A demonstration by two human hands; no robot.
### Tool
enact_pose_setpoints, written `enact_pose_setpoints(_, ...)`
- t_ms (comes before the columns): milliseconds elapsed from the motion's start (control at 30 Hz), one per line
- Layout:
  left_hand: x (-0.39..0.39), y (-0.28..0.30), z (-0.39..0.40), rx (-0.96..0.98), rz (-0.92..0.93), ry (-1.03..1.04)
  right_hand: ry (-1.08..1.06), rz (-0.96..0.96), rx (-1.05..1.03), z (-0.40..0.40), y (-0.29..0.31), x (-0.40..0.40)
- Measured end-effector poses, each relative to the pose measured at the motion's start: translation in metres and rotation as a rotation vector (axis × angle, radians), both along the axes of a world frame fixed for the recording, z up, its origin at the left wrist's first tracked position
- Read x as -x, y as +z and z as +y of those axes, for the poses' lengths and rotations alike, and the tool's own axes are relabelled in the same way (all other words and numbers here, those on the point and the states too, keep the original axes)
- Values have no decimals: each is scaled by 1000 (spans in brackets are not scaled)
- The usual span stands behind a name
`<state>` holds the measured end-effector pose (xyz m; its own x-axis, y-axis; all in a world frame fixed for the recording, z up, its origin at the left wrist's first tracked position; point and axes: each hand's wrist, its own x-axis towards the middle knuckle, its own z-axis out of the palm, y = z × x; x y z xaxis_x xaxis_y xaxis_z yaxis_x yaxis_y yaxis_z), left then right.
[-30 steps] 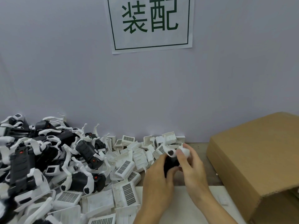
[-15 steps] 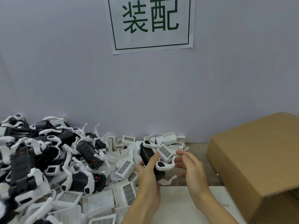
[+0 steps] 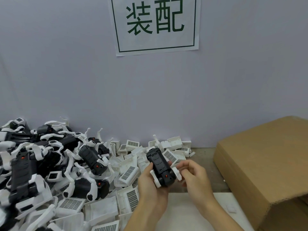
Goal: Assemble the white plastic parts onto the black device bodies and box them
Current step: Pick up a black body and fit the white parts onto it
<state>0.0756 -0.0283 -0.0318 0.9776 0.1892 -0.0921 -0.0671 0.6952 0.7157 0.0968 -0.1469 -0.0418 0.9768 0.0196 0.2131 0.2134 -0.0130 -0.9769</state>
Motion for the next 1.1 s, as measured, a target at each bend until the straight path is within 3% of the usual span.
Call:
enact_pose_setpoints(267, 1, 3, 2, -8, 66, 37, 329, 124, 133, 2, -1, 6)
enact_pose_setpoints(433, 3, 2, 0, -44, 125, 47, 484, 132, 53, 4, 5, 14)
enact_pose_setpoints(633, 4, 2, -7, -191, 148, 105, 430, 162, -12, 8, 8, 17)
enact_pose_setpoints(1100, -2, -2, -6, -127, 208, 132, 473, 163, 82, 6, 7, 15)
